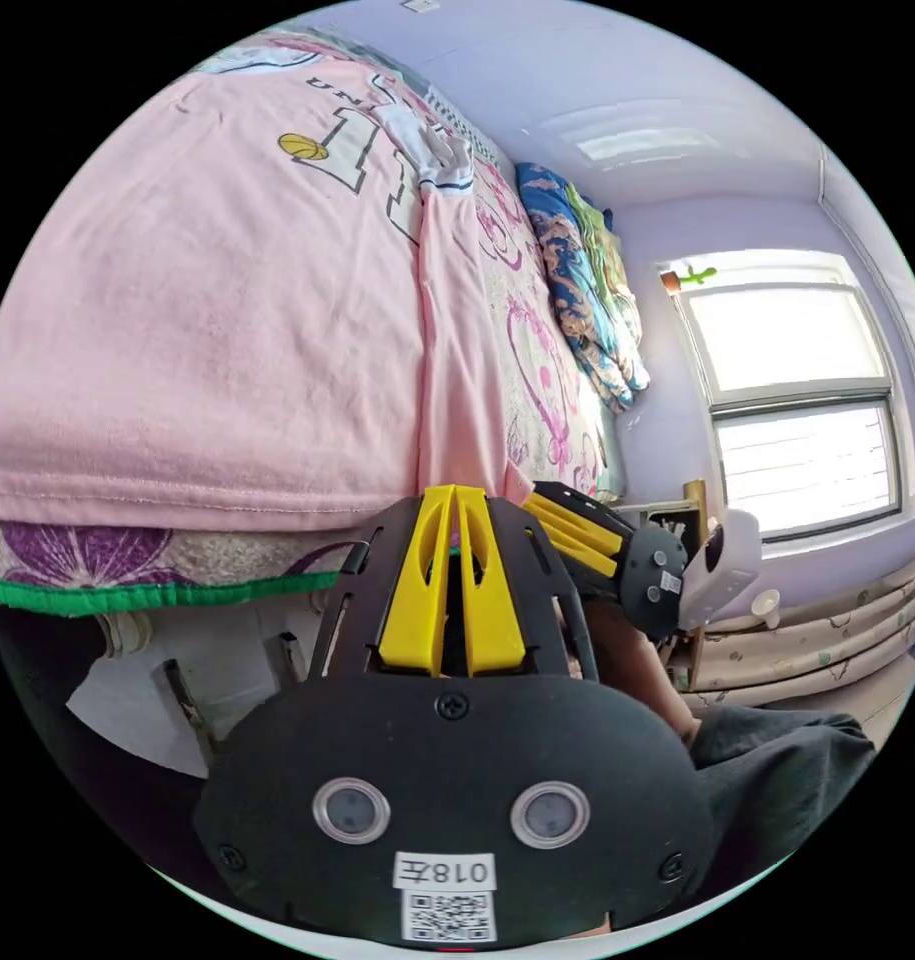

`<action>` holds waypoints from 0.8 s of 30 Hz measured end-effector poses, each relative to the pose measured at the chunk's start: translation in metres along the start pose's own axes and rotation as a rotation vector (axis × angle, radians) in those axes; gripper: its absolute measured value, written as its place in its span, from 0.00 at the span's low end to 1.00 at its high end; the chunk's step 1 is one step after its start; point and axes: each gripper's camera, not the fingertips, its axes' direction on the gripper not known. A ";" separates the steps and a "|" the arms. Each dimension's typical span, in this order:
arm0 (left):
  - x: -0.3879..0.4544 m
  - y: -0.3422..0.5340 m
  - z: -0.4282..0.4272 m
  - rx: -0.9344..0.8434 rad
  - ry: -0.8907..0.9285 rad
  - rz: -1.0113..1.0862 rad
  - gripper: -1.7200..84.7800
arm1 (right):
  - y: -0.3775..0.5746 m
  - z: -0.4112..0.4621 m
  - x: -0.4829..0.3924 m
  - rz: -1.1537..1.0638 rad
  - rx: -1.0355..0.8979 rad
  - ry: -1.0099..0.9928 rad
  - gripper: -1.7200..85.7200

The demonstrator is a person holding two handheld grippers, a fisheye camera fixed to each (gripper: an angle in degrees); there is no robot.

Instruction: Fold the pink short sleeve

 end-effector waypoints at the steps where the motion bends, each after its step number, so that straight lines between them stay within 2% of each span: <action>1: 0.010 -0.003 -0.002 0.002 -0.049 0.026 0.01 | 0.006 -0.003 0.000 0.024 0.013 -0.008 0.04; 4: 0.028 -0.008 -0.008 0.013 -0.125 0.065 0.01 | 0.020 -0.007 0.003 0.094 0.033 -0.068 0.04; 9: 0.047 -0.017 -0.002 -0.039 -0.114 0.081 0.05 | 0.032 0.001 -0.008 0.134 0.016 -0.087 0.05; 13: 0.056 -0.023 -0.003 -0.062 -0.094 0.062 0.07 | 0.040 0.005 -0.022 0.100 0.004 -0.050 0.08; 18: 0.087 -0.013 -0.032 0.032 -0.215 0.107 0.08 | 0.046 0.001 -0.032 0.075 0.029 0.007 0.09; 24: 0.104 -0.018 -0.027 -0.022 -0.253 0.144 0.09 | 0.056 0.008 -0.030 0.135 0.063 -0.023 0.08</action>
